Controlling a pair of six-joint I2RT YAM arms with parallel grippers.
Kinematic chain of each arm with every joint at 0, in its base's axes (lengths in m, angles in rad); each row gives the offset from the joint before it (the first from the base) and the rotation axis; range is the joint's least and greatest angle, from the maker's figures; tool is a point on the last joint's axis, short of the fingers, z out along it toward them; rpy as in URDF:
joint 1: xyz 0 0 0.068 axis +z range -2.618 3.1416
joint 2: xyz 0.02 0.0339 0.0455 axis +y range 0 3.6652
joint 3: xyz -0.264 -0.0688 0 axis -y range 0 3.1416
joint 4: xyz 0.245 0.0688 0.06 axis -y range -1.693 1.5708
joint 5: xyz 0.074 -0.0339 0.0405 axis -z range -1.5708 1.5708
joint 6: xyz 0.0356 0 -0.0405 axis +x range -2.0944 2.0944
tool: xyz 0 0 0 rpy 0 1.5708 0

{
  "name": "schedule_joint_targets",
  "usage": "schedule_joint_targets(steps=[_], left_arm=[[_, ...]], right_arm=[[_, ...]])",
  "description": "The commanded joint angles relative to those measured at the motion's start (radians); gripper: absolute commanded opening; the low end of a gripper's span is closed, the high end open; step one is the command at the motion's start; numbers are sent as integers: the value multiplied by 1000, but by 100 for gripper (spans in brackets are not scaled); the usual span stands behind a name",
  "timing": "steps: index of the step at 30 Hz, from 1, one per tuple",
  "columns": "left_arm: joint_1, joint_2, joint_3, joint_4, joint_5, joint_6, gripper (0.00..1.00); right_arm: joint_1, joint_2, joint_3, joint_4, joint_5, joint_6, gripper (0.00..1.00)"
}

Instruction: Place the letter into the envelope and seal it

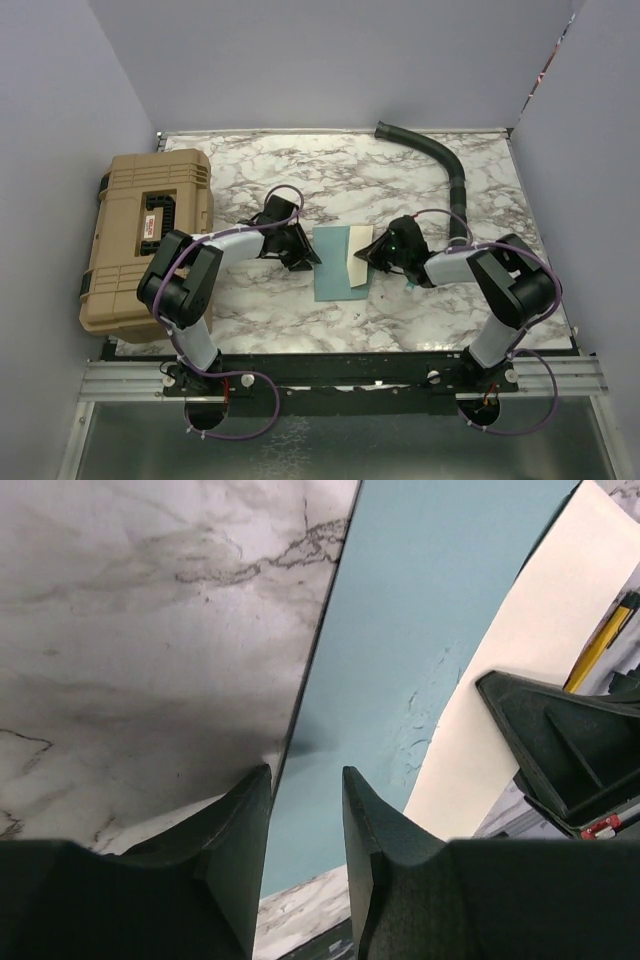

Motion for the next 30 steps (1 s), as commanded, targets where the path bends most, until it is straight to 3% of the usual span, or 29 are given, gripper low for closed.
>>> schedule_joint_targets(steps=[1,9,14,22,27,30], left_arm=[[6,31,41,-7,-96,55,36],[5,10,93,-4,-154,116,36],[-1,-45,93,88,-198,214,37],[-4,71,148,153,-151,256,36],[-5,127,140,361,-34,220,36],[-5,165,148,378,-36,180,33]], right_arm=[[-4,42,31,-94,0,9,0],[-10,87,62,-122,-38,18,0],[-10,104,69,-128,-45,4,0],[-10,132,64,-113,-56,-29,0],[-14,157,71,-101,-78,-42,0],[-19,158,63,-89,-89,-38,0]])
